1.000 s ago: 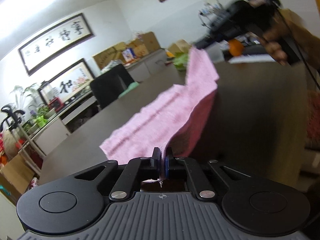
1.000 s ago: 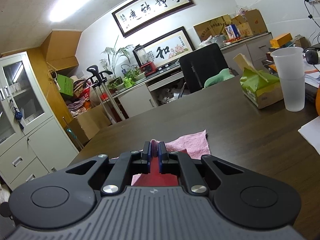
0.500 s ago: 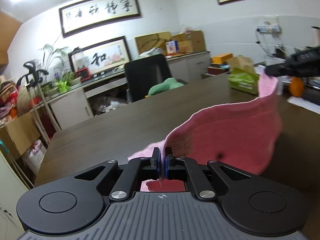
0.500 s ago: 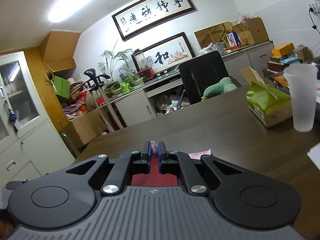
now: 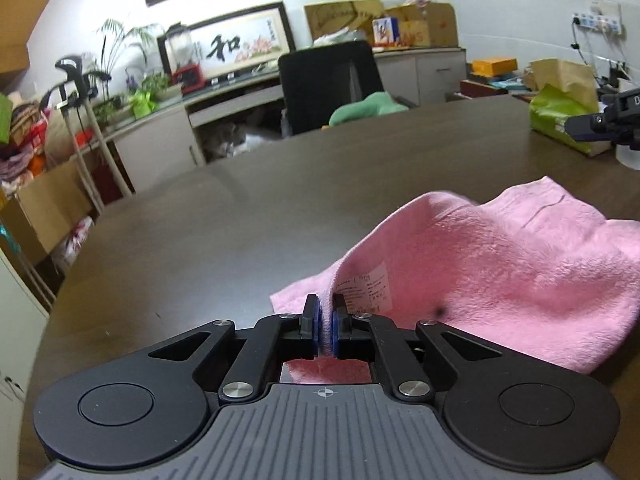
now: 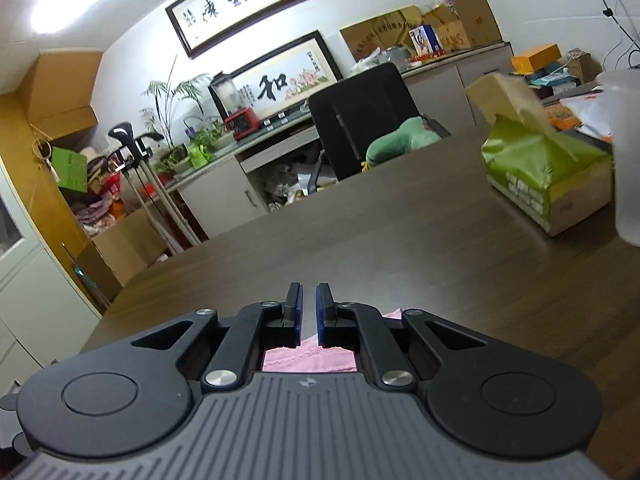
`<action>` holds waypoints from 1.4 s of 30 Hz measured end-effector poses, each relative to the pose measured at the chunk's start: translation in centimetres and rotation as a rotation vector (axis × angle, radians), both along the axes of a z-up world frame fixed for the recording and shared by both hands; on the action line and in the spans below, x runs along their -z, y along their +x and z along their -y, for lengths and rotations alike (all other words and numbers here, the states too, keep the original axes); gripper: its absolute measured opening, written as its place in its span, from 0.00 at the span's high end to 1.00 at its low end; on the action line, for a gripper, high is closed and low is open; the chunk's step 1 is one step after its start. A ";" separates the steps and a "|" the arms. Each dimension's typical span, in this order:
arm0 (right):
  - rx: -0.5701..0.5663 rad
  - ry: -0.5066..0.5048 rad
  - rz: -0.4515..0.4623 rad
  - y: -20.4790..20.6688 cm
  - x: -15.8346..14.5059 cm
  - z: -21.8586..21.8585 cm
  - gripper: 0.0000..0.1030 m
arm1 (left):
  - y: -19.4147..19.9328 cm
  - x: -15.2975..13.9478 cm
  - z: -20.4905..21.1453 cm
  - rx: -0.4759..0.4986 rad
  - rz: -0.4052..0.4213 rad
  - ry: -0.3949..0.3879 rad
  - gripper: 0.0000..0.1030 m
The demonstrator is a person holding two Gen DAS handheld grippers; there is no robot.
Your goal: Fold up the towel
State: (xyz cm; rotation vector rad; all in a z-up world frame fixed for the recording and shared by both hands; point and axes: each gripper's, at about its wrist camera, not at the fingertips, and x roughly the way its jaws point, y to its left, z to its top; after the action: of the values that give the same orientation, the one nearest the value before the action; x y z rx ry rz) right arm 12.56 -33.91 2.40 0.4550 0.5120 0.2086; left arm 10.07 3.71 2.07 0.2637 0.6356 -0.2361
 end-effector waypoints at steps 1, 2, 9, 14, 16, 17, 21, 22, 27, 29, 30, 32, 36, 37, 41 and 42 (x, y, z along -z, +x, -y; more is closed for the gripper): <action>-0.010 0.006 -0.009 0.0 0.3 0.0 0.87 | 0.0 0.2 0.0 0.001 0.005 0.009 0.93; -0.019 0.006 -0.020 -0.1 0.5 0.1 0.86 | 0.0 0.2 0.1 -0.001 0.009 0.024 0.93; -0.094 0.067 -0.112 0.6 1.7 1.8 0.80 | 1.5 0.3 0.6 -0.026 -0.023 0.059 0.92; -0.113 0.050 -0.178 1.4 2.6 1.9 0.59 | 1.7 0.4 0.3 -0.025 -0.027 0.050 0.91; -0.115 0.039 -0.195 1.4 2.8 1.6 0.53 | 1.7 0.4 0.3 -0.024 -0.028 0.047 0.91; -0.115 0.015 -0.200 1.4 2.9 1.2 0.53 | 1.7 0.4 0.4 -0.024 -0.028 0.047 0.91; -0.105 -0.034 -0.203 1.3 2.7 0.7 0.52 | 1.9 0.6 0.4 -0.022 -0.028 0.045 0.91; -0.102 -0.037 -0.207 1.3 2.7 0.7 0.52 | 2.0 0.6 0.4 -0.022 -0.028 0.045 0.91; -0.098 -0.012 -0.233 1.4 3.1 1.6 0.50 | 2.0 0.5 0.5 -0.020 -0.028 0.046 0.91; -0.116 0.005 -0.241 1.6 3.3 1.9 0.48 | 2.1 0.6 0.9 -0.024 -0.028 0.044 0.91; -0.126 0.009 -0.242 1.7 3.4 1.9 0.44 | 2.1 0.7 1.0 -0.025 -0.028 0.044 0.91; -0.148 0.015 -0.239 1.7 3.4 2.0 0.43 | 2.1 0.7 1.1 -0.025 -0.029 0.040 0.91; -0.181 -0.049 -0.242 1.2 3.0 1.2 0.65 | 2.1 0.8 1.2 -0.027 -0.029 0.035 0.91; -0.185 -0.062 -0.243 1.1 3.0 1.0 0.75 | 2.1 0.8 1.2 -0.027 -0.029 0.034 0.90; -0.159 -0.155 -0.223 0.3 2.5 0.2 0.91 | 2.2 0.8 1.2 -0.030 -0.030 0.029 0.90; -0.164 -0.161 -0.219 0.2 2.4 0.1 0.92 | 2.2 0.8 1.1 -0.031 -0.030 0.027 0.90</action>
State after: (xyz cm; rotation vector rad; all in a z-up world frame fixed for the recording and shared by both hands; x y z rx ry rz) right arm 12.76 -33.97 0.01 0.2795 0.7761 0.2739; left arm 12.28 2.60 1.31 0.2770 0.6728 -0.2025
